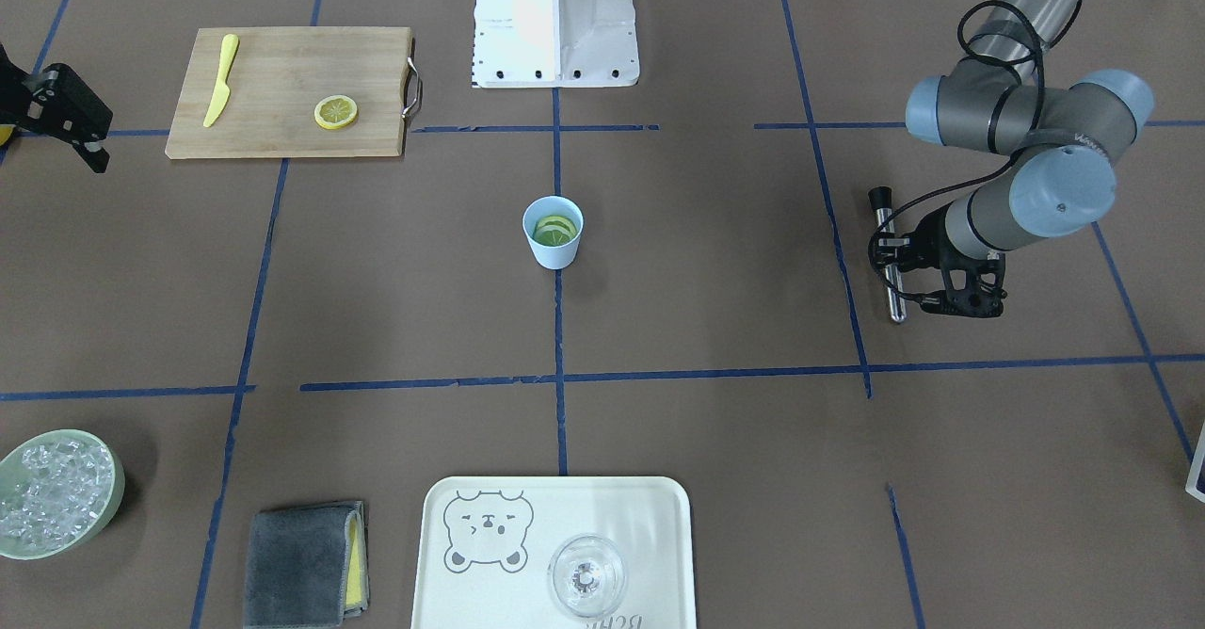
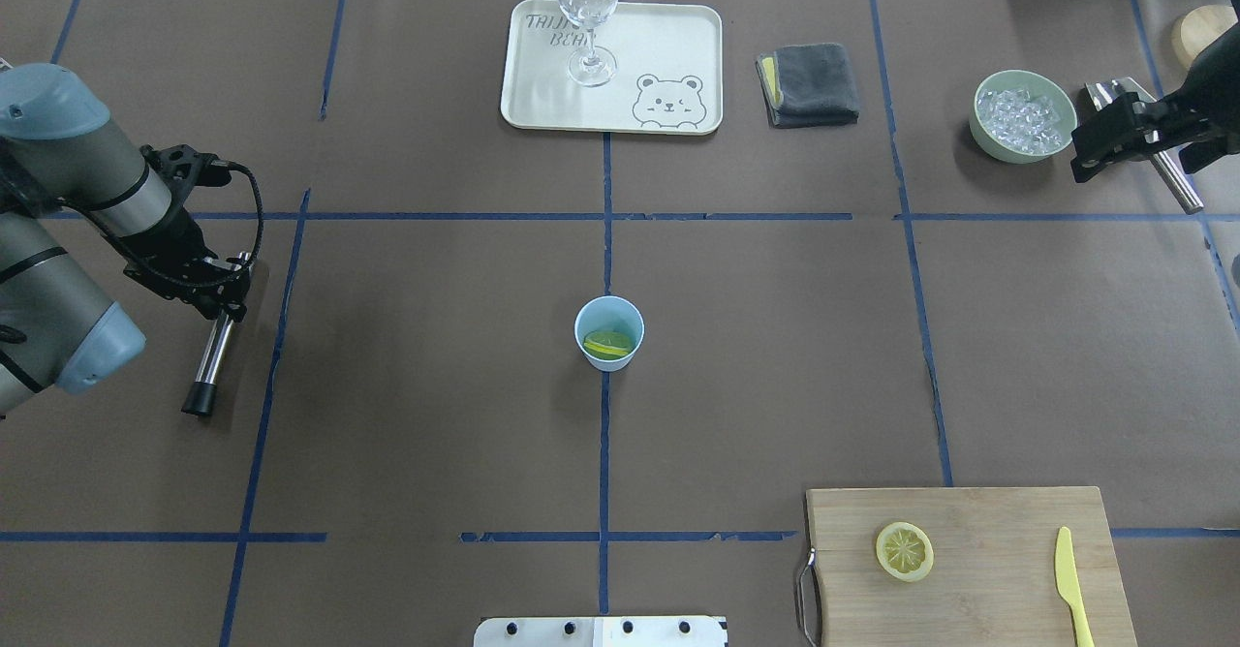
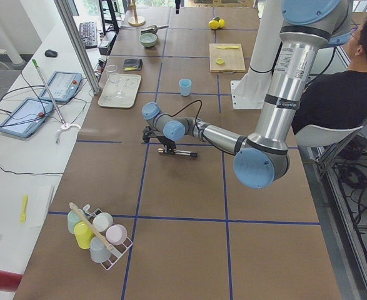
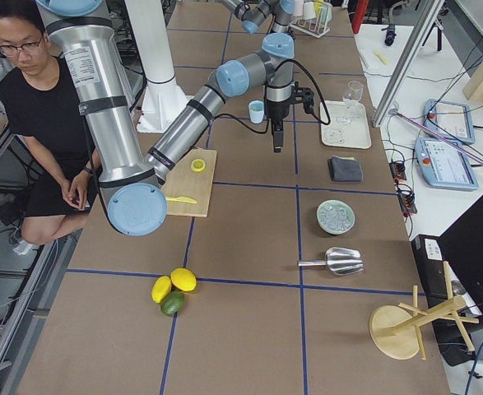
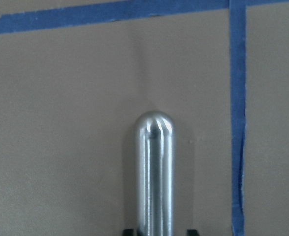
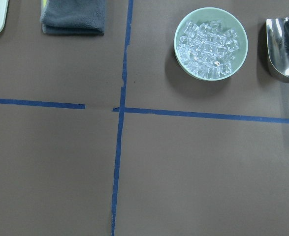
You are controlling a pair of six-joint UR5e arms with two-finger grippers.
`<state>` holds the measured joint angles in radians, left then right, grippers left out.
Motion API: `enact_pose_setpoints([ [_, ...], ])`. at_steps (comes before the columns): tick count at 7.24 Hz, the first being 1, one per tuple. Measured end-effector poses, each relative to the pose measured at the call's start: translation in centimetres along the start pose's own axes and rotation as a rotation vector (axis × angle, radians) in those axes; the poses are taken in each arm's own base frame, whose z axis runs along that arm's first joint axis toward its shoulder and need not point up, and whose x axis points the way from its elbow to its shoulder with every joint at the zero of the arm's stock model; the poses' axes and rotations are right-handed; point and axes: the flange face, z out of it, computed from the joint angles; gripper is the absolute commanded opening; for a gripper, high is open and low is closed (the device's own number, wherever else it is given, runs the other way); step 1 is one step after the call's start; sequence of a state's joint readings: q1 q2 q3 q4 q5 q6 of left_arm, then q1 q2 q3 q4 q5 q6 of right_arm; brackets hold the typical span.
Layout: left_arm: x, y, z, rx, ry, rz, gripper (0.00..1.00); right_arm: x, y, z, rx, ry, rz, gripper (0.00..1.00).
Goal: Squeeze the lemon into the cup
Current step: 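Grasp the steel muddler rod upright with the left gripper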
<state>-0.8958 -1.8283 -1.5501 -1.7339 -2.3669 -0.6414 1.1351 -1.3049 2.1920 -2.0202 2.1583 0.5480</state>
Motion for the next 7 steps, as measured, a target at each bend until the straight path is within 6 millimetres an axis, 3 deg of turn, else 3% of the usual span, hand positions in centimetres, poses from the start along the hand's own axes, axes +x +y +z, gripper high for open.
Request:
enact_pose_setpoints([
  [1, -0.01, 0.03, -0.03, 0.001, 0.0, -0.004, 0.28, -0.02, -0.01, -0.02, 0.0, 0.0, 0.001, 1.0],
  [3, 0.07, 0.19, -0.18, 0.004, 0.001, -0.003, 0.71, -0.07, -0.03, -0.06, 0.001, -0.001, 0.005, 1.0],
  [7, 0.69, 0.09, -0.62, 0.013, 0.006, 0.006, 0.74, 0.02, -0.1, 0.09, -0.002, 0.001, 0.007, 1.0],
])
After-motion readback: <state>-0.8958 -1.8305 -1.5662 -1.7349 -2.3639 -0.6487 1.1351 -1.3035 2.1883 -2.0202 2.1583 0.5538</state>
